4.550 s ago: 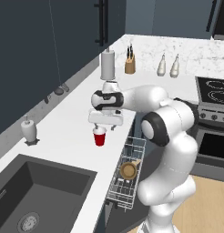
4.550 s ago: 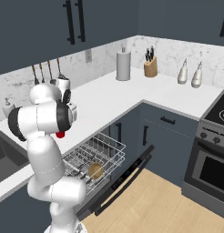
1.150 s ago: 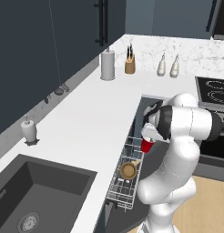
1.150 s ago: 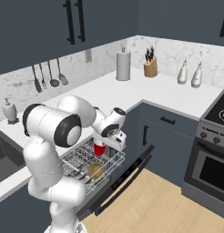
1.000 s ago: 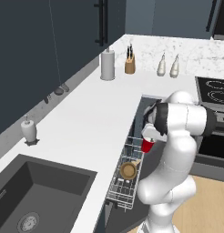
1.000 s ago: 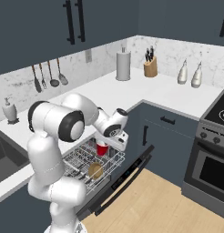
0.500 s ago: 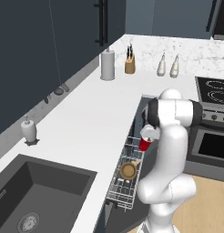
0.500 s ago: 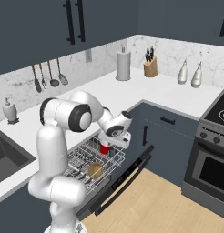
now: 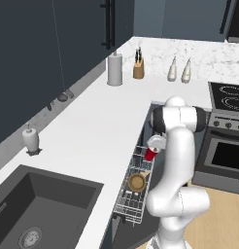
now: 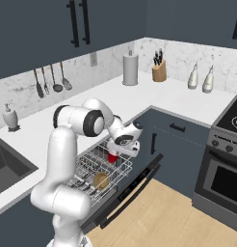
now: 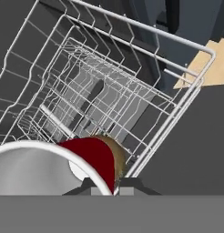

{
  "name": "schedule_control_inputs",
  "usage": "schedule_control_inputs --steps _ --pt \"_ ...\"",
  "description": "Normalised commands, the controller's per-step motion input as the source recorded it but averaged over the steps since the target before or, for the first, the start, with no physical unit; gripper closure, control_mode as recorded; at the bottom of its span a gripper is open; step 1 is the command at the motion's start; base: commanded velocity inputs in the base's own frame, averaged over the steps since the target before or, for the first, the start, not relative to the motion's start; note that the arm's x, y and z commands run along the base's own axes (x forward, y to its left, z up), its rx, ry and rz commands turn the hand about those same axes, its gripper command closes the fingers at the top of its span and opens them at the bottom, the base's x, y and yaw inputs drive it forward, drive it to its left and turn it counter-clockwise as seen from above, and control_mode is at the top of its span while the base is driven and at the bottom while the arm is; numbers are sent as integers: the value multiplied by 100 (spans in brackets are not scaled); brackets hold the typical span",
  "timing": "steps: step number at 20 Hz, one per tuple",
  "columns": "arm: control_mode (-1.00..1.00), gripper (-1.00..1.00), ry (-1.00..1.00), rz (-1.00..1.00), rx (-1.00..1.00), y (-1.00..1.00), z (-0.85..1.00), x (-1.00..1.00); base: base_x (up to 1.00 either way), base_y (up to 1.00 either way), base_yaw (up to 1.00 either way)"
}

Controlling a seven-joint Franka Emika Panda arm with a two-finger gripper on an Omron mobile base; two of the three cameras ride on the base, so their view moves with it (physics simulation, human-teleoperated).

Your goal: Pick up the cup and bowl from the counter, place them in the dishwasher, and close the dishwasher door.

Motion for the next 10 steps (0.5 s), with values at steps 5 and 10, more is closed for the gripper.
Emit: schedule_control_inputs --steps 5,10 --pt "-100 100 -1 0 0 0 -31 59 0 0 0" --pt "-100 100 -2 0 0 0 -52 40 0 0 0"
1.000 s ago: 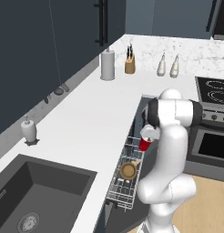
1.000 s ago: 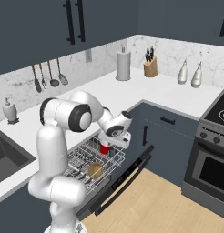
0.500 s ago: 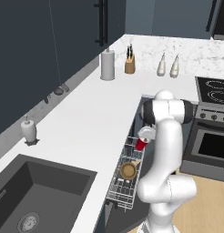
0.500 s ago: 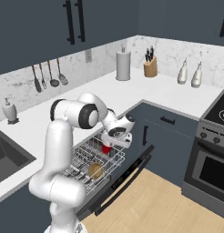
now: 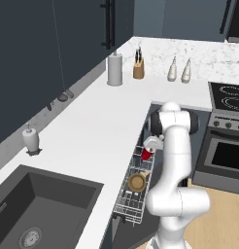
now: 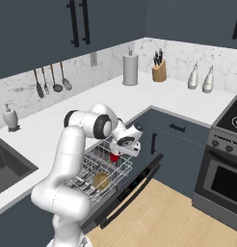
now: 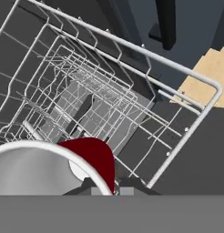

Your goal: Pick up the cup and bowl from the counter, place them in the dishwasher, and close the dishwasher door.

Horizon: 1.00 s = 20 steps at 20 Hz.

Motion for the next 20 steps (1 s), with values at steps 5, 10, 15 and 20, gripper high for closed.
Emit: schedule_control_inputs --steps 5,10,15,20 --pt "-100 100 0 0 0 0 -61 31 0 0 0" --pt "-100 100 0 0 0 0 -66 26 0 0 0" --pt "-100 100 0 0 0 0 -64 27 0 0 0" --pt "-100 100 0 0 0 0 -65 20 0 0 0"
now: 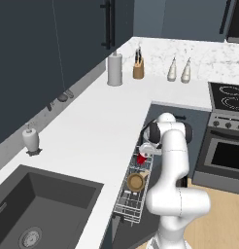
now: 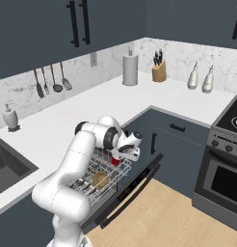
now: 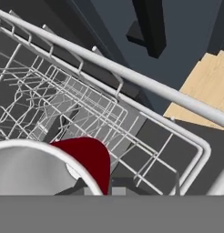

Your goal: Pick up the cup and bowl from the counter, place them in the dishwasher, and close the dishwasher door.

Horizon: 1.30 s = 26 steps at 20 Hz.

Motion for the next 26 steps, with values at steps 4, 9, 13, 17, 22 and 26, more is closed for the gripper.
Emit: schedule_control_inputs --steps 4,9,13,17,22,26 --pt "-100 -100 0 0 0 0 -62 0 0 0 0" --pt "-100 -100 0 0 0 0 -12 0 0 0 0" --pt "-100 -100 0 -3 0 -2 16 -2 0 0 0" --pt "-100 -100 0 -9 0 -22 59 -30 0 0 0" --pt "-100 -100 0 -9 1 -21 65 -45 0 0 0" --pt "-100 -100 0 -4 3 -46 27 -90 0 0 0"
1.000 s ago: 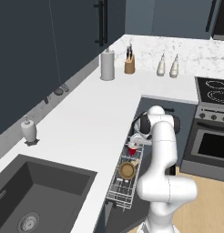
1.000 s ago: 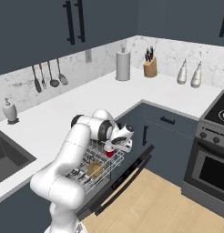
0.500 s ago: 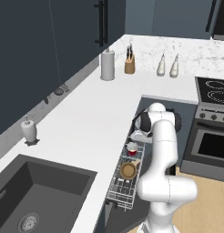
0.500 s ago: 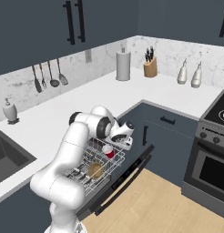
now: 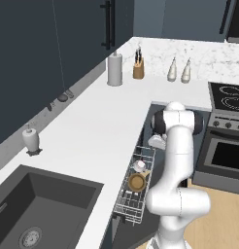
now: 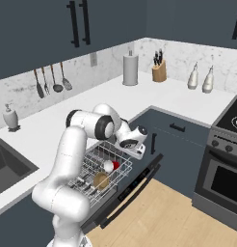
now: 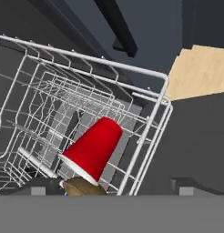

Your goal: Pick up the cup and bowl from the counter, place them in the dishwasher, and close the dishwasher door.

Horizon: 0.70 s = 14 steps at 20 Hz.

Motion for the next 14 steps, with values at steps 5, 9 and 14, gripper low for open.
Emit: schedule_control_inputs --steps 5,9,14 --pt "-100 -100 -1 -7 7 -25 66 -92 0 0 0" --pt "-100 -100 0 -11 9 -10 84 -76 0 0 0" --pt "-100 -100 0 -10 10 -9 49 -75 0 0 0"
